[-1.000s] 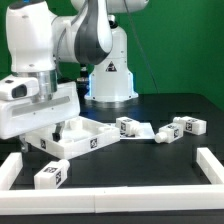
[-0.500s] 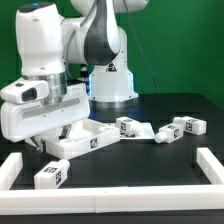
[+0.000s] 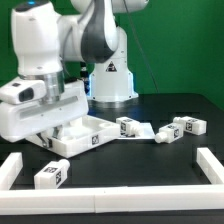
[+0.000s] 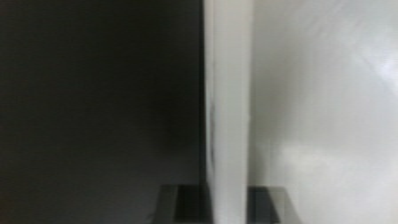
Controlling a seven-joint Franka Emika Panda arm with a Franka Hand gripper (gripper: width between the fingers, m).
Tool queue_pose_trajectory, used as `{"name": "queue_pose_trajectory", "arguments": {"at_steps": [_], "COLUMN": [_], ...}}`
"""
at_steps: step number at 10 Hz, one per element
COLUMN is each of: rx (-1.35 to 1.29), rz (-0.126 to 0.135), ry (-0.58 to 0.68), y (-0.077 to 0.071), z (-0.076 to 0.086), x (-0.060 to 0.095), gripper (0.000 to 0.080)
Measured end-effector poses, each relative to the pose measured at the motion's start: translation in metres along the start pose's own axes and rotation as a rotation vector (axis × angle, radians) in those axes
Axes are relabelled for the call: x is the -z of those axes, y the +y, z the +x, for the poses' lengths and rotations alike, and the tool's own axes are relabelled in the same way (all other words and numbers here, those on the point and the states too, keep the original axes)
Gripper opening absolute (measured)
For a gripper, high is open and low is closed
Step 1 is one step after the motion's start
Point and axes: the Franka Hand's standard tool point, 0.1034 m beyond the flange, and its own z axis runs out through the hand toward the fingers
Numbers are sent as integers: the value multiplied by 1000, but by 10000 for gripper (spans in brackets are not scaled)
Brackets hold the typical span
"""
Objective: Assemble one leg
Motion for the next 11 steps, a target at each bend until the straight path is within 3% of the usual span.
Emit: {"name": "queue_pose_trajectory", "arguments": {"at_steps": [2,3,4,6,7,11], "rx": [-227,-325,-404,-508,-495,-542], "rz": [-39,-38,-20,-26,-36,-22], "ry": [11,3,-12,3,16,0], "y": [-13,-21,-22,-12,-11,-13], "z": [35,57,78,120,128,127], "x": [22,26,31,44,45,39], "gripper": [52,52,52,54,54,54]}}
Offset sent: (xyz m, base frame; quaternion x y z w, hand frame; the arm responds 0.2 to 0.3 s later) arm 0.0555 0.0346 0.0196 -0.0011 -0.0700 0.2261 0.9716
